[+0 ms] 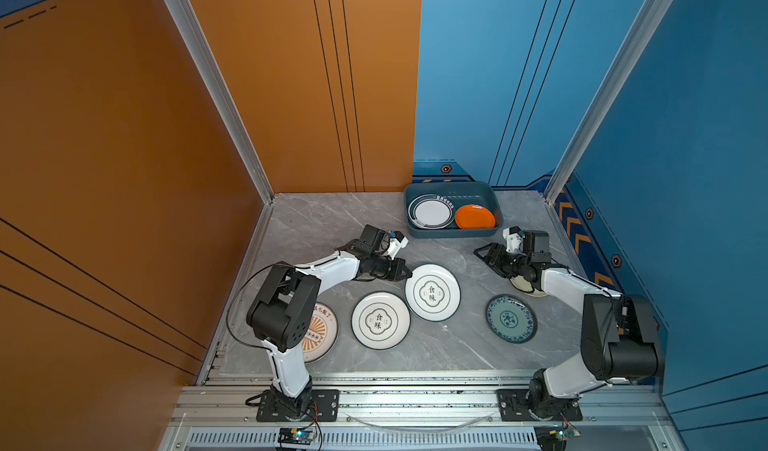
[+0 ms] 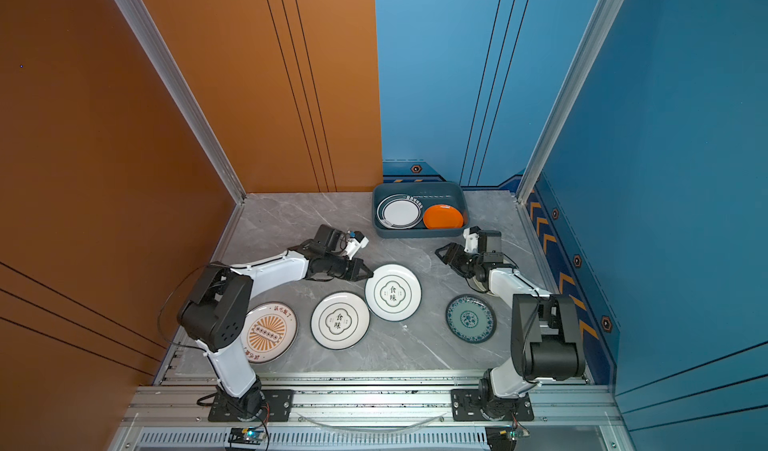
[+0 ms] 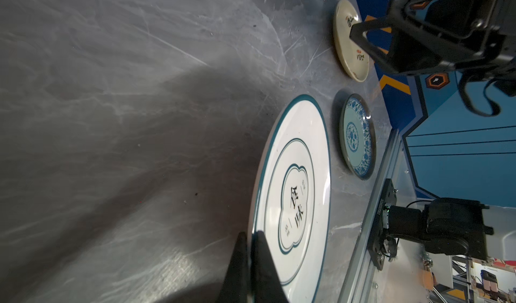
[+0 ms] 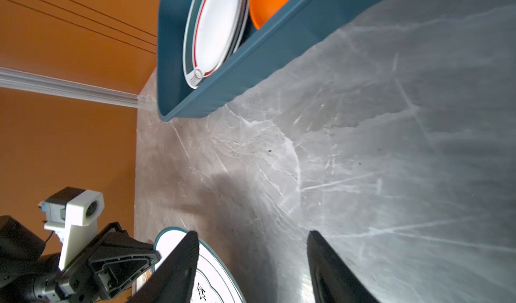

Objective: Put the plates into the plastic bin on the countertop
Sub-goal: 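Tilt the white character plate up with the left gripper while the right approaches, then grip the raised white plate edge with the right gripper while the left holds it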

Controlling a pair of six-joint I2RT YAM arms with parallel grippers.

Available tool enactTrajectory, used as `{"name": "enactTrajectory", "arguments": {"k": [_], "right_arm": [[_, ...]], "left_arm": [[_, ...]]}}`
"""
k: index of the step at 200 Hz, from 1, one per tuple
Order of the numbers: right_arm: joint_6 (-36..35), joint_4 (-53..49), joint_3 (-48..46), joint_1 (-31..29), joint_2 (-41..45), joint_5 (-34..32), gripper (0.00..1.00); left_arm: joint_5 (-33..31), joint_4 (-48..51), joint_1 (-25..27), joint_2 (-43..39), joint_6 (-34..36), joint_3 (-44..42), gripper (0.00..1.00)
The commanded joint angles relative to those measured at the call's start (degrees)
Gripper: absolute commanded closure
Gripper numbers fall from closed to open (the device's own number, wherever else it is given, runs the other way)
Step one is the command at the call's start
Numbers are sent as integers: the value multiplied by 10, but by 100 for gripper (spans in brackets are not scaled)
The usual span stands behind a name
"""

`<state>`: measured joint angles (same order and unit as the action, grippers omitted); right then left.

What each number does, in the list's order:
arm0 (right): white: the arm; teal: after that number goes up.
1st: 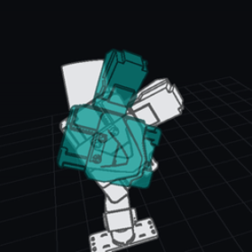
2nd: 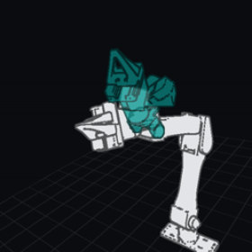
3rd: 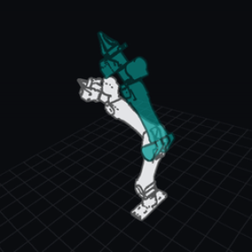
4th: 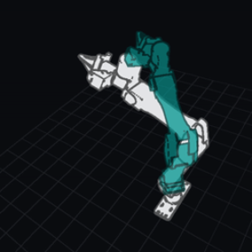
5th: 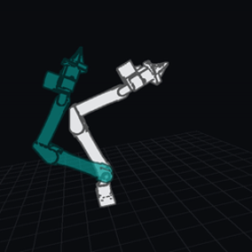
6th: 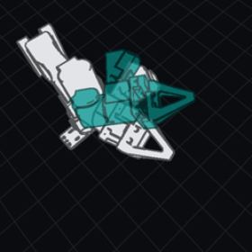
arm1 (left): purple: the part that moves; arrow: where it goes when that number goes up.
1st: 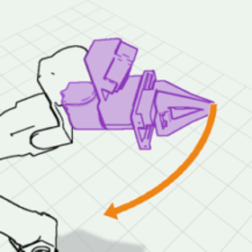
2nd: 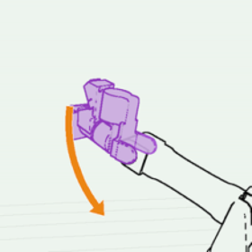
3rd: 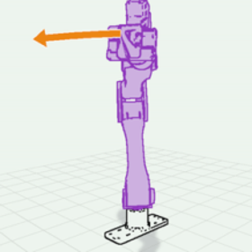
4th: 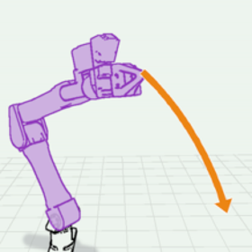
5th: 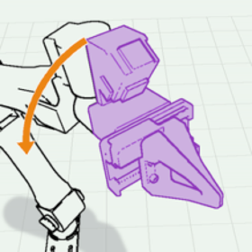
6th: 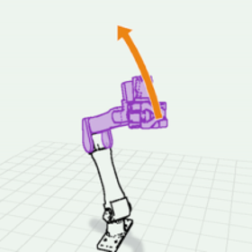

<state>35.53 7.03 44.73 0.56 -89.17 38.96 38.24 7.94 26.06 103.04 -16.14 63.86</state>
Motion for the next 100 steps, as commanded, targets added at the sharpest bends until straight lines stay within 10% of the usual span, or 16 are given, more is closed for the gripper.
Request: {"name": "enactTrajectory", "arguments": {"k": [1,100], "right_arm": [[22,96,-20,-14,-19,80,34],[115,306,-46,-55,-117,161,34]], "left_arm": [[46,-13,-8,-23,-26,-3,100],[69,-17,-38,-53,-53,21,100]]}}
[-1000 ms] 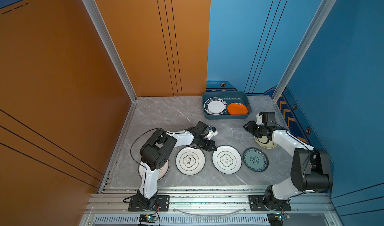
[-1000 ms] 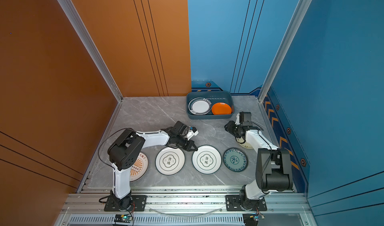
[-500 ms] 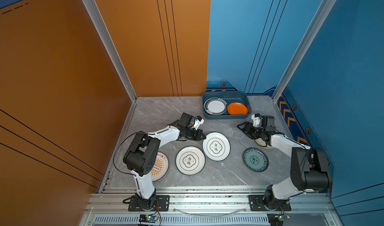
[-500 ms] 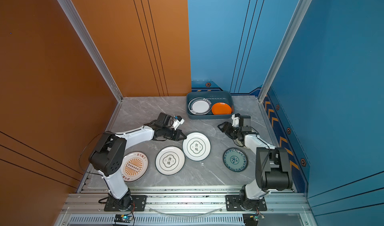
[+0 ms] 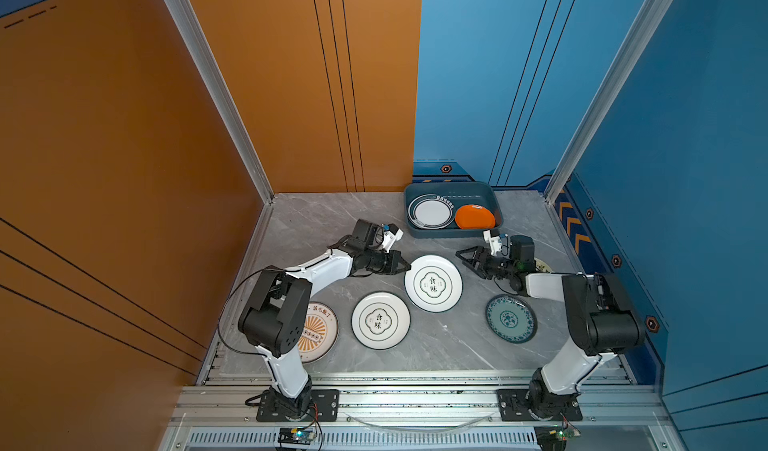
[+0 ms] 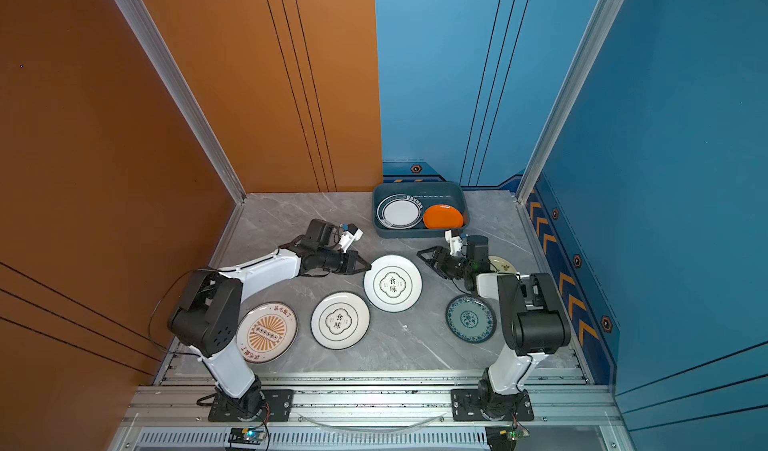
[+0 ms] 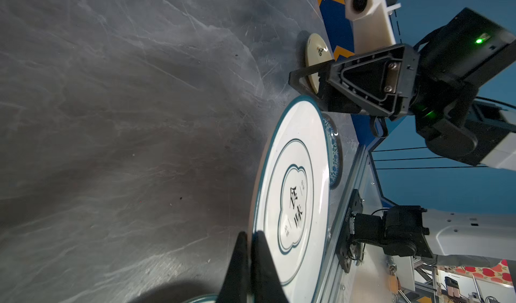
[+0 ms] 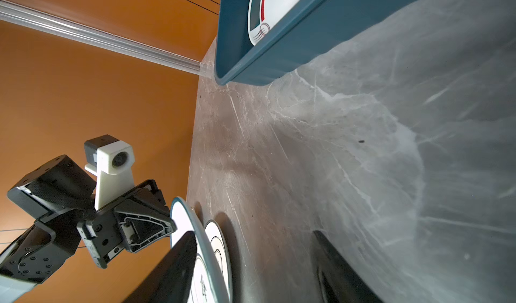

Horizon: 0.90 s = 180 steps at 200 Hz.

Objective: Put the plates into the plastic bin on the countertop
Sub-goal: 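Grip the raised white plate edge with the right gripper while the left holds it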

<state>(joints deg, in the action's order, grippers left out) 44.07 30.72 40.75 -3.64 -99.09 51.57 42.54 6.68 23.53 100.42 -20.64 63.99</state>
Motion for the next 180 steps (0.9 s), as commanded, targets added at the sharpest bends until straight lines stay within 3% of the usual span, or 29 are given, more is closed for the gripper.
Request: {"name": "enactTrajectory", "arguments": {"k": [1,104,180], "right_arm": [[30,70,-6,-14,-19,36,34],[18,75,-9,-62,-27,66,38],[-11,28,14,-107,-33,97,60]], "left_arm": [[26,-4,-13,-27,-8,20,100],[12,14,-41,-26,2,38,100],[7,12,-48,-20,2,38,100]]}}
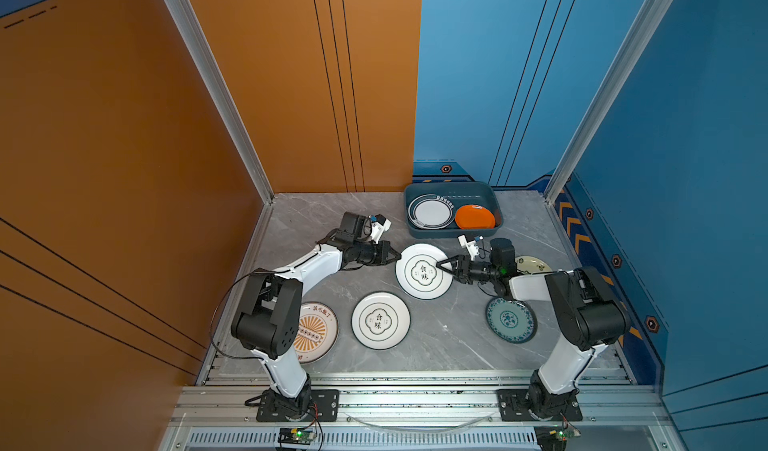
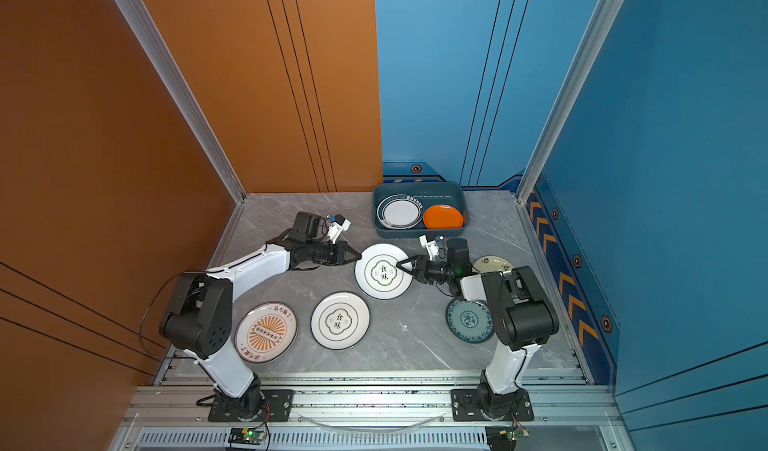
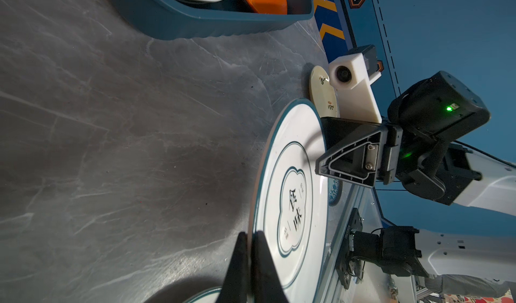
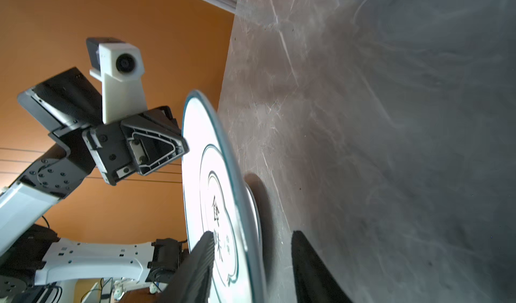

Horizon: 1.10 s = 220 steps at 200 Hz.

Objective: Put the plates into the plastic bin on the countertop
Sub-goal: 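Grip the raised white plate edge with the right gripper while the left holds it, then carry the white plate into the bin with the right gripper while the left withdraws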

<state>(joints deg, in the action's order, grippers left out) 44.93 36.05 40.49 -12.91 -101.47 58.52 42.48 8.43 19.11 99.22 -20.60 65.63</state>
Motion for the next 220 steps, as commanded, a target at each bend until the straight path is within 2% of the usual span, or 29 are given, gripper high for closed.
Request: {"name": "enactTrajectory", "arguments": {"k": [1,73,95,130,162,184,189,195,220], "right_arm": [[-20,-27,17,-15,-9,27,60],[-26,-57,38,-35,2,36,86],[-30,-74,48,-35,13,31,90],[-50,-155,81,-25,40,-10,100],[-61,-221,120,4,69,-63,100],[-94,-301,172,17,79,-112,100],[-102,-322,186,19,78,-126,100],[-111,-346,203,23,76,-143,100],[-112,-400,266,46,48,-197,100]], "left_arm": [[8,-5,-4,-8,1,22,100],[-6,0,-5,-7,2,20,100],[-15,5,-5,-8,5,20,94],[-33,8,-5,-20,7,13,68],[-58,1,-4,-50,12,-5,48],[-77,-13,-3,-82,16,-26,24],[-86,-16,-3,-91,16,-33,16],[-99,-21,-3,-102,17,-42,0],[-157,-47,-8,-150,8,-96,2]]}}
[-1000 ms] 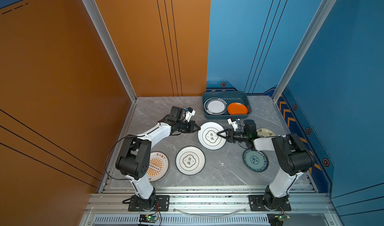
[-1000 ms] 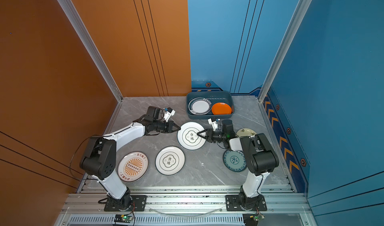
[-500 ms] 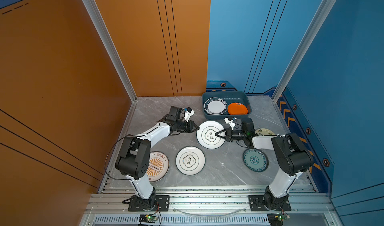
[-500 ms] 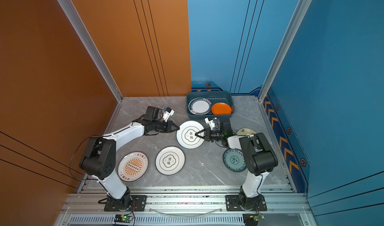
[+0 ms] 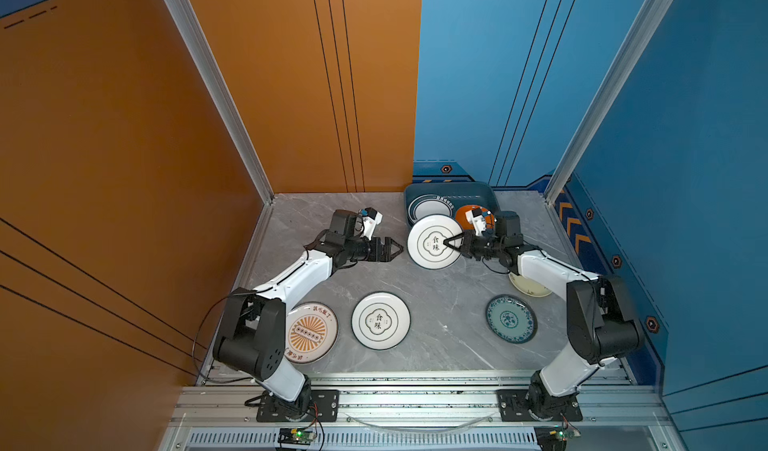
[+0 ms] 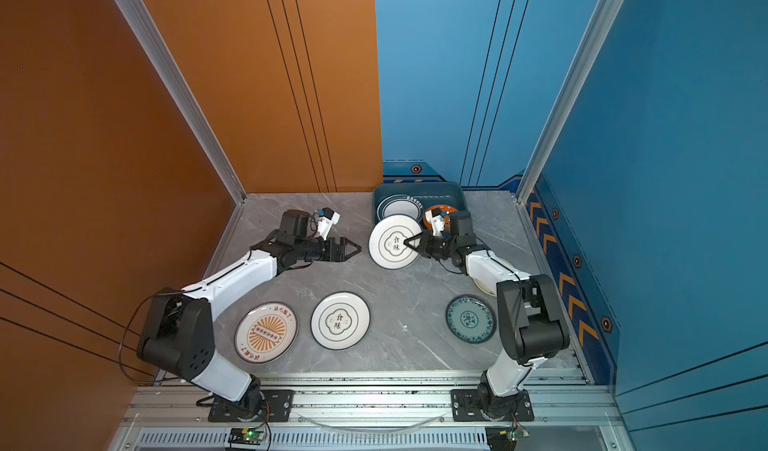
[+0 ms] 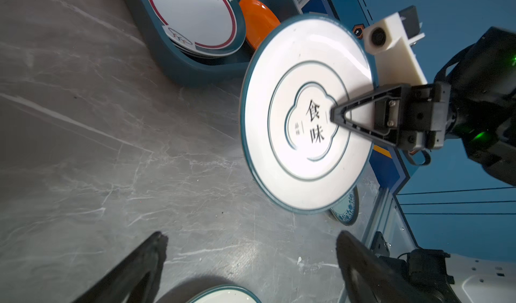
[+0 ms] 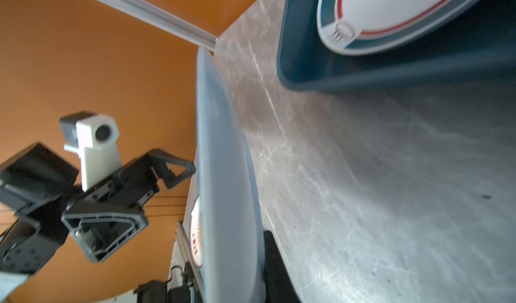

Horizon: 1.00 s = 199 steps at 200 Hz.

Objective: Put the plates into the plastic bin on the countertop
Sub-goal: 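Carry the white plate into the bin with the right gripper while the left withdraws, then lower the white plate against the red-rimmed plate and open the right gripper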

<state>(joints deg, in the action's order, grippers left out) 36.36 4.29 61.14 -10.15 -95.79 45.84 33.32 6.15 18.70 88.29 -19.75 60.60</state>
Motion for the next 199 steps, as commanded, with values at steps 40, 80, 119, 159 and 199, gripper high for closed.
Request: {"name": "enactTrajectory", "arguments": {"k": [40,80,119,159,199], "right_arm": [[14,-91,168,54,-90,-98,100],[42,-122,313,62,-198,-121,100],[73,-148,442,54,-308,-124,100],[82,-159,484,41,-361,-133,100],[82,-160,488,39,-379,-136,100]], "left_arm": [[-85,-67,-27,-91,-41,-115,2],[-94,-87,-37,-117,-56,-153,2],[-94,-83,-38,-120,-53,-155,2],[-89,-84,-40,-115,-52,-153,2],[-83,-88,-42,-110,-52,-152,2]]}}
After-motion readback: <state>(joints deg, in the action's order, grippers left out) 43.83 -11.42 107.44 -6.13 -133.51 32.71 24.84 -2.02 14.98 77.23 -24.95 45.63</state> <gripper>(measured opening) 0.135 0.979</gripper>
